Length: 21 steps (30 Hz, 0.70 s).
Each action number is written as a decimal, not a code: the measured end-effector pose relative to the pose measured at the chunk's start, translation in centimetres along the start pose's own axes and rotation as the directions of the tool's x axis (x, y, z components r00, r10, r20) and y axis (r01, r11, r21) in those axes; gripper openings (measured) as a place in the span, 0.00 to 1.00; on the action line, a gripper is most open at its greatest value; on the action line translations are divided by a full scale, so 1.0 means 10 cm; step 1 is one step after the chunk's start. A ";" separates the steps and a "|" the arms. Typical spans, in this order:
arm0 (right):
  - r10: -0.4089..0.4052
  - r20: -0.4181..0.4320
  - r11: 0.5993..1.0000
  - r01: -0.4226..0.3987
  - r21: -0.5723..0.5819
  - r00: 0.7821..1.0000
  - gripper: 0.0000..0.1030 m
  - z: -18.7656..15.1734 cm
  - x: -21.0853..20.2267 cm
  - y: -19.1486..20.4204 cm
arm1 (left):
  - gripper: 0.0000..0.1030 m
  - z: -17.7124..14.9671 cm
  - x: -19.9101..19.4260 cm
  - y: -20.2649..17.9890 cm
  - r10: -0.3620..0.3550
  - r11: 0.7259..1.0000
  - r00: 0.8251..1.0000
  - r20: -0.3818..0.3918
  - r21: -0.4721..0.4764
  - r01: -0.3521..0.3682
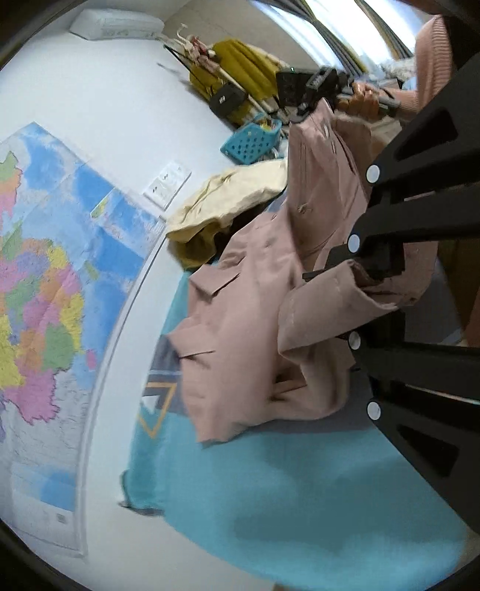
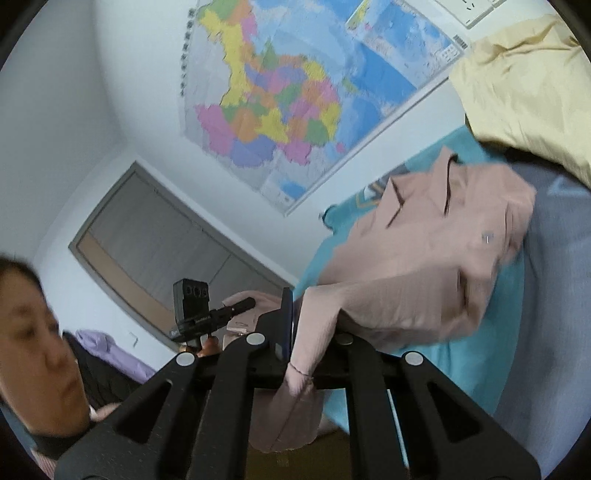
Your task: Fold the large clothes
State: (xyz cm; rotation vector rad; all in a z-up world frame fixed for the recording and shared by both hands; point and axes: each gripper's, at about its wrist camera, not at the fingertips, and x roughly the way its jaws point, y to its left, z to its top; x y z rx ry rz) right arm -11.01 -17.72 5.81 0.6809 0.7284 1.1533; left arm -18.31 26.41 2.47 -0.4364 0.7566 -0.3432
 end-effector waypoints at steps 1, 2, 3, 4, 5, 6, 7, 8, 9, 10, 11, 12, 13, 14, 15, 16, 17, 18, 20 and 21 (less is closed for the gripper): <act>0.001 0.010 1.000 -0.001 -0.001 1.000 0.07 0.09 0.03 -0.01 | 0.09 0.09 0.01 0.01 0.004 1.000 1.000 -0.005 -0.005 -0.004; -0.007 0.022 1.000 0.007 0.010 1.000 0.07 0.20 0.06 -0.04 | 0.09 0.23 0.04 0.01 0.018 1.000 1.000 -0.014 -0.004 -0.018; -0.010 0.029 1.000 0.009 0.025 1.000 0.07 0.29 0.09 -0.07 | 0.09 0.37 0.06 -0.01 0.029 1.000 1.000 -0.011 0.008 -0.029; -0.006 0.032 1.000 0.005 0.030 0.999 0.07 0.37 0.11 -0.10 | 0.09 0.51 0.08 -0.02 0.044 0.999 0.999 -0.009 0.017 -0.044; -0.011 0.040 0.999 0.010 0.036 0.999 0.08 0.50 0.17 -0.14 | 0.09 0.61 0.10 -0.03 0.054 0.998 0.998 -0.012 0.015 -0.054; -0.020 0.046 0.999 0.018 0.042 0.999 0.08 0.58 0.20 -0.17 | 0.09 0.74 0.12 -0.03 0.055 0.998 0.998 -0.014 0.011 -0.055; -0.019 0.047 0.998 0.016 0.057 0.999 0.09 0.71 0.25 -0.23 | 0.09 0.91 0.18 -0.04 0.077 0.997 0.997 -0.012 0.014 -0.077; -0.016 0.049 0.997 0.013 0.072 0.999 0.11 0.81 0.29 -0.28 | 0.09 1.01 0.23 -0.03 0.100 0.995 0.995 -0.011 0.014 -0.099; -0.030 0.063 0.994 0.023 0.102 0.998 0.11 0.95 0.34 -0.39 | 0.09 1.14 0.31 0.00 0.111 0.994 0.994 -0.015 0.005 -0.111; -0.036 0.066 0.992 0.028 0.121 0.997 0.11 1.05 0.40 -0.49 | 0.09 1.31 0.43 0.03 0.123 0.992 0.992 -0.029 -0.006 -0.124; -0.059 0.063 0.990 0.050 0.133 0.996 0.11 1.16 0.47 -0.59 | 0.09 1.41 0.52 0.07 0.145 0.989 0.989 -0.035 -0.011 -0.145; -0.084 0.064 0.986 0.074 0.150 0.994 0.11 1.22 0.53 -0.68 | 0.10 1.53 0.68 0.14 0.164 0.986 0.985 -0.052 -0.024 -0.165; -0.102 0.058 0.982 0.091 0.165 0.993 0.11 1.28 0.60 -0.78 | 0.10 1.63 0.84 0.20 0.182 0.982 0.980 -0.077 -0.028 -0.184; -0.116 0.049 0.981 0.106 0.160 0.992 0.11 1.34 0.67 -0.87 | 0.10 1.70 0.96 0.25 0.214 0.976 0.973 -0.092 -0.021 -0.217; -0.167 0.046 0.971 0.157 0.183 0.985 0.11 1.41 0.75 -1.02 | 0.11 1.77 1.12 0.32 0.240 0.969 0.965 -0.109 -0.027 -0.245; -0.199 0.037 0.959 0.187 0.214 0.979 0.12 1.46 0.82 -1.16 | 0.11 1.84 1.33 0.43 0.241 0.967 0.960 -0.144 -0.050 -0.250; -0.232 0.018 0.950 0.222 0.221 0.973 0.13 1.48 0.91 -1.28 | 0.11 1.89 1.48 0.50 0.258 0.961 0.951 -0.170 -0.052 -0.270; -0.260 0.006 0.940 0.252 0.229 0.966 0.15 1.50 0.96 -1.37 | 0.11 1.94 1.65 0.60 0.283 0.952 0.939 -0.196 -0.064 -0.300; -0.287 -0.031 0.921 0.285 0.266 0.957 0.23 1.52 1.10 -1.59 | 0.14 1.98 1.98 0.79 0.314 0.937 0.916 -0.251 -0.072 -0.341; -0.331 -0.053 0.900 0.332 0.281 0.942 0.29 1.53 1.18 -1.71 | 0.16 1.98 2.11 0.88 0.331 0.928 0.903 -0.274 -0.080 -0.364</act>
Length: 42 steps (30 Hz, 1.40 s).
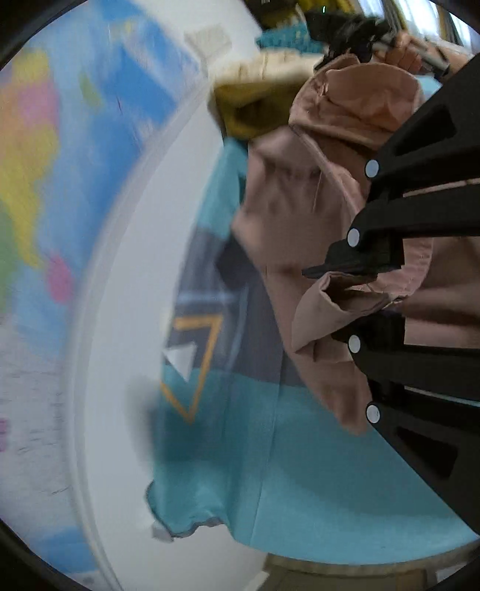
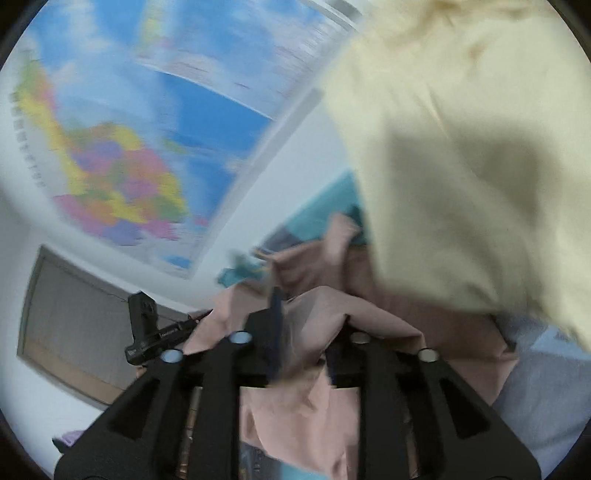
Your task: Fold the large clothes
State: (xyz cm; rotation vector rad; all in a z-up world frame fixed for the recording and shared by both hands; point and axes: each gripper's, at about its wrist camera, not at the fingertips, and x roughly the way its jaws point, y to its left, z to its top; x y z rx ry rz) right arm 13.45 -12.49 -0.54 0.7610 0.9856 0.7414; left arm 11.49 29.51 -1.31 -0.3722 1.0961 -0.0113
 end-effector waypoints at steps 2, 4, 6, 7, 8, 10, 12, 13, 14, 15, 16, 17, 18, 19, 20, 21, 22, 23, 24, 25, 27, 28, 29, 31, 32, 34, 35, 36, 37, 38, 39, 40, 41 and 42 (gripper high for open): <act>-0.037 -0.012 0.999 0.038 0.023 0.999 0.42 0.03 0.10 -0.09 | 0.23 0.05 0.24 0.06 0.023 1.000 0.999 -0.044 -0.008 -0.023; -0.031 -0.012 0.999 0.031 0.035 0.999 0.54 0.01 0.10 -0.11 | 0.24 0.05 0.33 0.13 0.023 1.000 0.998 -0.062 -0.016 -0.024; -0.021 0.000 0.999 0.021 -0.034 1.000 0.64 -0.06 0.00 -0.01 | 0.35 0.01 0.18 0.16 -0.047 0.999 0.999 -0.019 0.008 0.047; -0.021 0.009 0.997 0.022 -0.074 1.000 0.67 -0.11 -0.06 0.05 | 0.41 -0.04 0.03 0.20 -0.099 0.995 0.995 0.023 0.026 0.098; -0.026 0.030 0.990 0.030 -0.138 0.999 0.70 -0.20 -0.18 0.13 | 0.48 -0.06 -0.11 0.22 -0.120 0.992 0.991 0.066 0.041 0.117; -0.057 0.061 0.966 0.070 -0.249 0.997 0.71 -0.35 -0.36 0.25 | 0.62 -0.23 -0.42 0.26 -0.127 0.989 0.976 0.179 0.101 0.110; -0.129 0.096 0.920 0.156 -0.361 0.987 0.72 -0.52 -0.46 0.34 | 0.76 -0.41 -0.63 0.19 -0.139 0.981 0.960 0.241 0.169 0.100; -0.188 0.121 0.886 0.221 -0.407 0.975 0.72 -0.61 -0.48 0.35 | 0.76 -0.52 -0.69 0.13 -0.140 0.971 0.957 0.255 0.222 0.083; -0.238 0.133 0.860 0.272 -0.431 0.962 0.74 -0.66 -0.46 0.34 | 0.76 -0.59 -0.71 0.04 -0.125 0.962 0.959 0.255 0.266 0.055; -0.281 0.133 0.837 0.310 -0.451 0.951 0.75 -0.70 -0.42 0.31 | 0.77 -0.68 -0.68 -0.06 -0.100 0.945 0.961 0.258 0.326 0.011; -0.298 0.128 0.829 0.323 -0.457 0.946 0.75 -0.71 -0.38 0.28 | 0.77 -0.81 -0.62 -0.21 -0.060 0.908 0.964 0.258 0.416 -0.055; -0.327 0.120 0.822 0.345 -0.453 0.937 0.76 -0.73 -0.31 0.21 | 0.77 -0.88 -0.52 -0.30 -0.032 0.880 0.970 0.243 0.467 -0.088; -0.346 0.116 0.819 0.360 -0.446 0.931 0.76 -0.73 -0.25 0.16 | 0.77 -0.92 -0.40 -0.37 -0.003 0.859 0.977 0.214 0.500 -0.107; -0.354 0.105 0.825 0.363 -0.434 0.929 0.76 -0.72 -0.20 0.10 | 0.77 -0.93 -0.27 -0.44 0.026 0.846 0.982 0.185 0.519 -0.120; -0.343 0.086 0.840 0.346 -0.418 0.936 0.75 -0.71 -0.14 0.04 | 0.77 -0.92 -0.19 -0.47 0.044 0.839 0.985 0.169 0.529 -0.128; -0.343 0.074 0.843 0.342 -0.415 0.936 0.70 -0.72 -0.09 0.01 | 0.76 -0.88 -0.06 -0.51 0.080 0.831 0.984 0.156 0.535 -0.153; -0.349 0.071 0.841 0.346 -0.417 0.934 0.63 -0.72 -0.06 -0.01 | 0.73 -0.78 0.09 -0.56 0.129 0.829 0.981 0.142 0.528 -0.185; -0.351 0.062 0.839 0.343 -0.422 0.934 0.45 -0.73 -0.01 -0.01 | 0.59 -0.70 0.17 -0.56 0.156 0.833 0.979 0.132 0.516 -0.202; -0.355 0.054 0.837 0.343 -0.427 0.933 0.28 -0.74 0.03 -0.01 | 0.39 -0.57 0.24 -0.56 0.183 0.842 0.975 0.123 0.492 -0.220; -0.356 0.056 0.832 0.344 -0.435 0.933 0.19 -0.75 0.03 0.01 | 0.28 -0.39 0.31 -0.53 0.216 0.859 0.969 0.124 0.448 -0.248; -0.344 0.091 0.827 0.348 -0.443 0.934 0.05 -0.74 -0.02 0.07 | 0.07 -0.11 0.37 -0.43 0.238 0.896 0.965 0.113 0.357 -0.264; -0.319 0.110 0.837 0.334 -0.433 0.941 0.05 -0.73 -0.09 0.09 | 0.07 0.01 0.38 -0.35 0.233 0.919 0.966 0.108 0.301 -0.255; -0.308 0.119 0.844 0.328 -0.424 0.944 0.04 -0.72 -0.13 0.07 | 0.07 0.13 0.37 -0.23 0.222 0.946 0.970 0.102 0.218 -0.239; -0.315 0.105 0.852 0.330 -0.406 0.943 0.05 -0.71 -0.13 0.01 | 0.18 0.17 0.33 -0.11 0.258 0.945 0.957 0.129 0.173 -0.278; -0.328 0.098 0.853 0.339 -0.397 0.939 0.06 -0.71 -0.12 -0.04 | 0.43 0.14 0.27 -0.05 0.279 0.942 0.947 0.159 0.149 -0.302; -0.329 0.080 0.873 0.336 -0.354 0.941 0.19 -0.73 -0.14 -0.17 | 0.59 0.00 0.09 0.09 0.210 0.961 0.958 0.193 0.139 -0.239; -0.324 0.081 0.883 0.332 -0.333 0.943 0.31 -0.75 -0.19 -0.21 | 0.59 -0.09 0.01 0.13 0.155 0.969 0.969 0.194 0.163 -0.187; -0.305 0.086 0.891 0.316 -0.327 0.948 0.39 -0.77 -0.23 -0.22 | 0.60 -0.21 -0.08 0.16 0.104 0.970 0.974 0.200 0.195 -0.143; -0.277 0.094 0.898 0.292 -0.328 0.956 0.44 -0.81 -0.29 -0.22 | 0.63 -0.37 -0.17 0.17 0.074 0.965 0.976 0.206 0.233 -0.122; -0.239 0.105 0.904 0.261 -0.339 0.965 0.55 -0.89 -0.40 -0.22 | 0.71 -0.49 -0.22 0.15 0.063 0.959 0.975 0.212 0.257 -0.118; -0.220 0.109 0.903 0.245 -0.354 0.969 0.62 -0.96 -0.46 -0.22 | 0.76 -0.65 -0.30 0.14 0.045 0.951 0.974 0.223 0.288 -0.110; -0.204 0.109 0.896 0.231 -0.379 0.973 0.63 -1.06 -0.52 -0.22 | 0.77 -0.81 -0.35 0.11 0.029 0.941 0.974 0.223 0.322 -0.102; -0.195 0.104 0.888 0.221 -0.404 0.975 0.66 -1.16 -0.55 -0.21 | 0.77 -0.91 -0.35 0.09 0.024 0.935 0.975 0.222 0.340 -0.100; -0.190 0.100 0.881 0.215 -0.421 0.977 0.71 -1.25 -0.56 -0.20 | 0.82 -1.04 -0.37 0.07 0.001 0.929 0.974 0.225 0.361 -0.084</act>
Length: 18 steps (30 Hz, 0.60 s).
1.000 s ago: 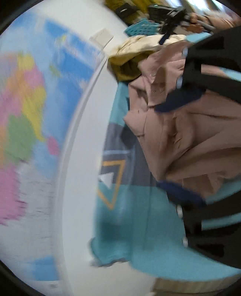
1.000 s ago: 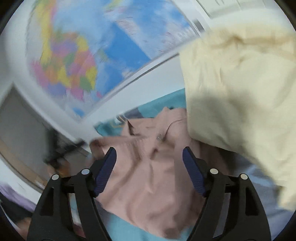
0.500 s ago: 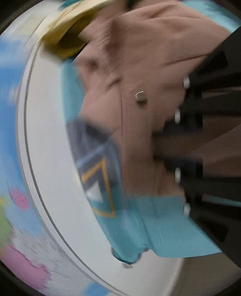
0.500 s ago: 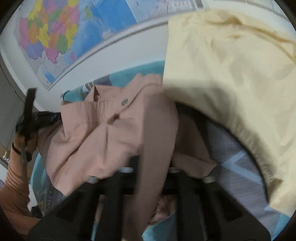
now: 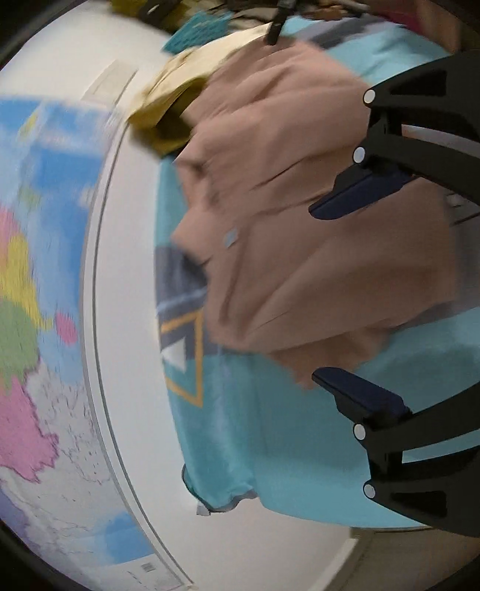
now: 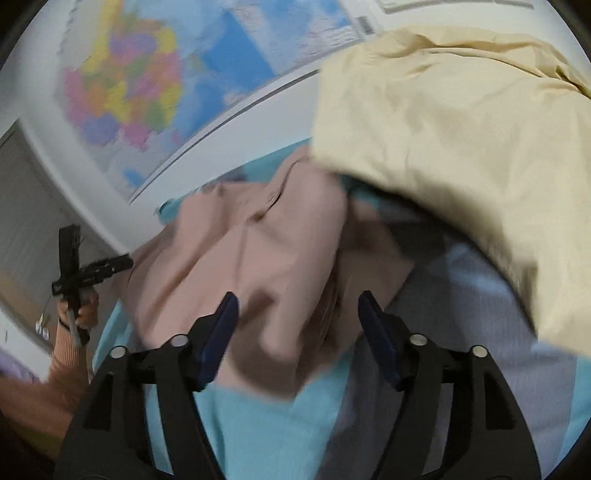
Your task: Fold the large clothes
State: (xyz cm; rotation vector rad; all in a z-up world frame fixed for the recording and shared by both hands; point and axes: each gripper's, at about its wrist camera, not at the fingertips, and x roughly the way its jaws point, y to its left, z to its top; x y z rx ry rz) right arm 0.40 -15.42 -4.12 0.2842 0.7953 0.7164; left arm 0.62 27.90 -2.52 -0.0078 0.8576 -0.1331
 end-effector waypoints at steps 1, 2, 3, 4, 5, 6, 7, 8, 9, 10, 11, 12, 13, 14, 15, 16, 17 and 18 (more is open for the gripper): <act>-0.002 -0.006 1.000 0.002 -0.026 1.000 0.71 -0.09 0.00 0.05 | 0.87 -0.07 -0.02 -0.05 -0.014 1.000 1.000 0.004 0.014 0.014; -0.022 -0.017 0.998 0.021 -0.056 1.000 0.71 -0.18 0.02 0.10 | 0.90 -0.16 -0.01 -0.10 -0.006 0.999 1.000 0.002 0.044 0.006; -0.036 -0.027 0.997 0.034 -0.075 0.999 0.69 -0.22 0.06 0.14 | 0.89 -0.23 0.05 -0.15 0.009 0.998 1.000 -0.006 0.057 -0.008; -0.044 -0.040 0.996 0.041 -0.082 0.998 0.65 -0.25 0.13 0.16 | 0.85 -0.28 0.15 -0.16 0.012 0.998 0.999 -0.035 0.055 -0.010; -0.032 -0.046 0.997 0.028 -0.075 0.998 0.45 -0.26 0.17 0.16 | 0.64 -0.31 0.23 -0.15 -0.013 0.999 0.998 -0.054 0.040 0.015; 0.008 -0.061 0.998 -0.012 -0.067 0.998 0.19 -0.25 0.21 0.17 | 0.42 -0.34 0.31 -0.11 -0.071 0.997 0.995 -0.077 0.000 0.071; 0.014 -0.056 0.997 -0.018 -0.072 0.998 0.10 -0.22 0.20 0.19 | 0.35 -0.36 0.35 -0.04 -0.073 0.996 0.994 -0.076 -0.050 0.069; -0.001 -0.047 0.997 -0.002 -0.077 0.999 0.06 -0.19 0.16 0.21 | 0.26 -0.38 0.34 0.01 -0.083 0.993 0.994 -0.070 -0.085 0.077; 0.012 -0.037 0.998 -0.014 -0.053 0.999 0.05 -0.12 0.06 0.23 | 0.19 -0.38 0.31 0.08 -0.100 0.987 0.993 -0.059 -0.134 0.092; 0.053 0.007 0.998 -0.053 -0.024 0.999 0.05 -0.03 -0.13 0.24 | 0.18 -0.39 0.23 0.18 -0.123 0.974 0.991 -0.047 -0.196 0.111; 0.068 0.056 0.997 -0.066 -0.038 0.996 0.04 0.05 -0.34 0.31 | 0.14 -0.41 0.16 0.25 -0.140 0.964 0.990 -0.030 -0.230 0.129; 0.052 0.088 0.997 -0.046 -0.066 0.995 0.04 0.10 -0.50 0.36 | 0.10 -0.43 0.08 0.31 -0.148 0.957 0.989 -0.014 -0.255 0.140; 0.041 0.099 0.996 -0.033 -0.088 0.994 0.04 0.13 -0.61 0.40 | 0.11 -0.47 0.01 0.38 -0.139 0.949 0.990 -0.012 -0.287 0.130; 0.047 0.101 0.994 -0.036 -0.103 0.994 0.04 0.14 -0.67 0.41 | 0.11 -0.52 -0.01 0.41 -0.165 0.939 0.986 -0.013 -0.307 0.153; 0.021 0.089 0.995 -0.012 -0.104 0.996 0.04 0.13 -0.67 0.39 | 0.12 -0.57 0.02 0.42 -0.188 0.931 0.982 -0.029 -0.324 0.169; -0.010 0.043 0.995 0.014 -0.096 0.999 0.04 0.09 -0.56 0.34 | 0.12 -0.61 0.07 0.38 -0.164 0.945 0.984 -0.063 -0.297 0.139; -0.042 -0.033 0.995 0.039 -0.094 0.999 0.05 0.02 -0.40 0.27 | 0.13 -0.61 0.11 0.32 -0.118 0.961 0.990 -0.080 -0.258 0.094; -0.081 -0.087 0.995 0.075 -0.072 0.993 0.10 -0.04 -0.27 0.19 | 0.18 -0.62 0.13 0.24 -0.057 0.978 0.994 -0.089 -0.207 0.038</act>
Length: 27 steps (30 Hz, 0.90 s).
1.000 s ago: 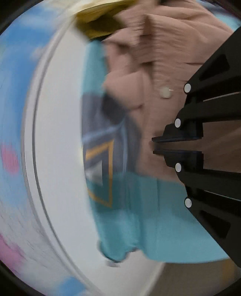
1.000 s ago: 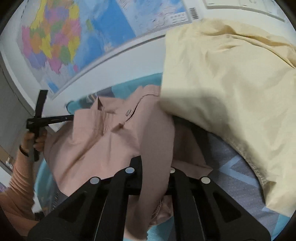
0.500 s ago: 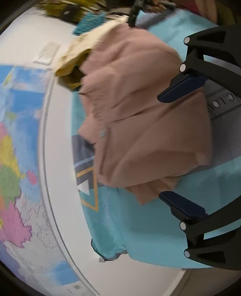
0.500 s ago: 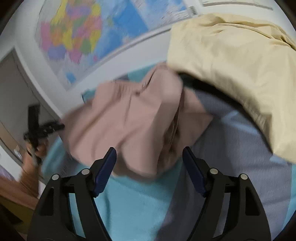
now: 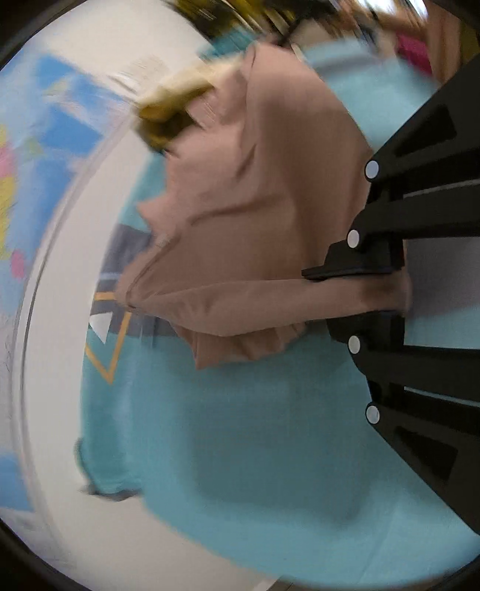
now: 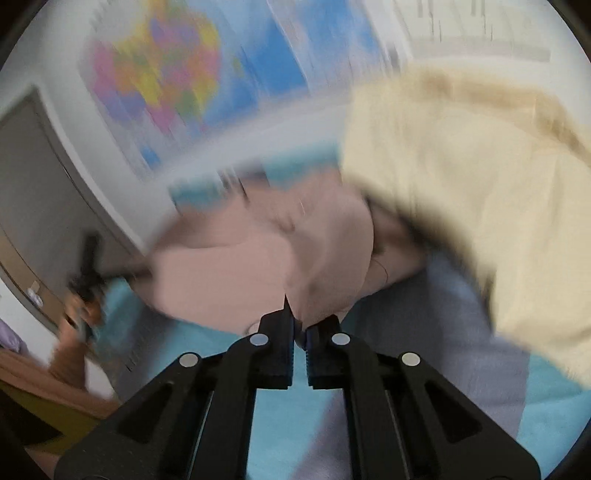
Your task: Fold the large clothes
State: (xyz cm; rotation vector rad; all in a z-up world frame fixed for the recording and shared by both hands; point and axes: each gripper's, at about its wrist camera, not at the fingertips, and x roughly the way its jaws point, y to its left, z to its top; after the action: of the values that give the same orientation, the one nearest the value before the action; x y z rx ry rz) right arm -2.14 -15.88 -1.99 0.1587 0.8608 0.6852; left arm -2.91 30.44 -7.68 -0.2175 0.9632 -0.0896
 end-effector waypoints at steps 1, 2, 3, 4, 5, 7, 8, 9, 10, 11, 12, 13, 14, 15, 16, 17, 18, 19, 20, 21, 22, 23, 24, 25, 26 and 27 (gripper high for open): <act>-0.037 -0.048 0.999 0.039 0.027 0.998 0.11 -0.07 0.11 -0.08 | 0.21 0.02 -0.01 -0.05 0.035 0.999 0.999 0.012 0.024 -0.035; -0.064 -0.078 0.997 0.067 0.034 0.995 0.19 -0.11 0.17 -0.12 | 0.32 0.04 -0.05 -0.06 0.054 0.998 0.998 0.024 0.028 -0.055; -0.095 -0.074 0.994 0.098 0.044 0.993 0.33 -0.13 0.17 -0.15 | 0.40 0.09 -0.11 -0.08 0.090 0.995 0.995 0.043 0.029 -0.091; -0.130 -0.048 0.989 0.133 0.057 0.990 0.40 -0.12 0.10 -0.16 | 0.40 0.14 -0.19 -0.08 0.120 0.992 0.989 0.080 0.027 -0.123; -0.159 -0.010 0.986 0.159 0.057 0.987 0.45 -0.09 0.00 -0.13 | 0.43 0.18 -0.27 -0.08 0.134 0.990 0.985 0.113 0.034 -0.138; -0.167 0.096 0.986 0.165 0.030 0.981 0.50 0.01 -0.25 -0.02 | 0.59 0.27 -0.40 -0.16 0.135 0.986 0.978 0.161 0.076 -0.149; -0.153 0.140 0.988 0.154 0.005 0.978 0.55 0.09 -0.34 0.09 | 0.64 0.33 -0.45 -0.24 0.125 0.982 0.975 0.184 0.115 -0.148; -0.133 0.158 0.990 0.138 -0.021 0.978 0.56 0.14 -0.35 0.17 | 0.64 0.36 -0.46 -0.33 0.112 0.979 0.974 0.195 0.148 -0.142; -0.101 0.162 0.991 0.113 -0.066 0.982 0.56 0.22 -0.31 0.30 | 0.65 0.42 -0.42 -0.44 0.076 0.976 0.980 0.183 0.187 -0.110; -0.072 0.148 0.990 0.089 -0.107 0.986 0.56 0.30 -0.20 0.41 | 0.65 0.47 -0.37 -0.52 0.052 0.974 0.985 0.166 0.207 -0.086; -0.059 0.126 0.988 0.076 -0.136 0.990 0.56 0.37 -0.05 0.50 | 0.65 0.49 -0.29 -0.61 0.035 0.972 0.989 0.145 0.227 -0.068; -0.053 0.096 0.985 0.068 -0.159 0.994 0.56 0.42 0.10 0.56 | 0.65 0.54 -0.16 -0.72 0.030 0.966 0.993 0.116 0.253 -0.058; -0.054 0.060 0.982 0.064 -0.178 0.997 0.55 0.47 0.31 0.64 | 0.65 0.54 -0.08 -0.79 0.026 0.962 0.995 0.092 0.269 -0.050; -0.056 0.036 0.981 0.062 -0.182 0.998 0.54 0.51 0.46 0.68 | 0.65 0.57 0.06 -0.87 0.008 0.958 0.999 0.050 0.287 -0.022; -0.050 -0.008 0.981 0.048 -0.187 0.999 0.54 0.56 0.69 0.71 | 0.65 0.58 0.20 -0.94 -0.010 0.956 1.000 0.005 0.292 0.008; -0.054 -0.028 0.980 0.047 -0.194 0.998 0.54 0.58 0.80 0.73 | 0.65 0.58 0.31 -0.98 -0.017 0.957 1.000 -0.025 0.289 0.024; -0.089 -0.053 0.975 0.076 -0.207 0.995 0.54 0.60 0.99 0.74 | 0.65 0.58 0.41 -1.01 -0.020 0.958 0.998 -0.054 0.285 0.035; -0.114 -0.078 0.972 0.095 -0.214 0.990 0.54 0.61 1.15 0.72 | 0.65 0.59 0.51 -1.04 -0.013 0.959 0.997 -0.074 0.282 0.033; -0.131 -0.101 0.971 0.107 -0.214 0.986 0.46 0.61 1.29 0.69 | 0.61 0.58 0.56 -1.05 0.000 0.959 0.997 -0.075 0.282 0.022; -0.148 -0.111 0.969 0.122 -0.215 0.983 0.27 0.62 1.37 0.69 | 0.53 0.59 0.63 -1.06 0.017 0.959 0.997 -0.073 0.283 0.004; -0.170 -0.114 0.964 0.141 -0.223 0.979 0.17 0.64 1.44 0.67 | 0.48 0.60 0.68 -1.05 0.031 0.960 0.997 -0.068 0.279 -0.010; -0.167 -0.101 0.963 0.141 -0.229 0.981 0.08 0.66 1.47 0.66 | 0.34 0.63 0.71 -1.04 0.033 0.963 0.998 -0.061 0.270 -0.015; -0.166 -0.082 0.962 0.143 -0.233 0.983 0.03 0.67 1.45 0.65 | 0.21 0.66 0.74 -1.02 0.028 0.967 0.998 -0.058 0.256 -0.012; -0.168 -0.051 0.962 0.152 -0.228 0.984 0.02 0.73 1.41 0.66 | 0.16 0.72 0.77 -1.00 0.025 0.972 0.998 -0.053 0.234 -0.012; -0.176 -0.008 0.962 0.170 -0.216 0.984 0.02 0.81 1.35 0.68 | 0.03 0.80 0.79 -1.01 0.031 0.975 0.999 -0.042 0.222 -0.020; -0.185 0.041 0.958 0.190 -0.214 0.982 0.02 0.87 1.29 0.70 | 0.01 0.89 0.79 -1.04 0.068 0.974 0.998 -0.013 0.217 -0.063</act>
State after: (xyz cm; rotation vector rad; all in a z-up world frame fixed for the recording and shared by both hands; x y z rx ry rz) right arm 6.77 -1.28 -1.82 -0.1112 0.7644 0.5931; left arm 9.15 20.28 -6.77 0.0161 0.9723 -0.1354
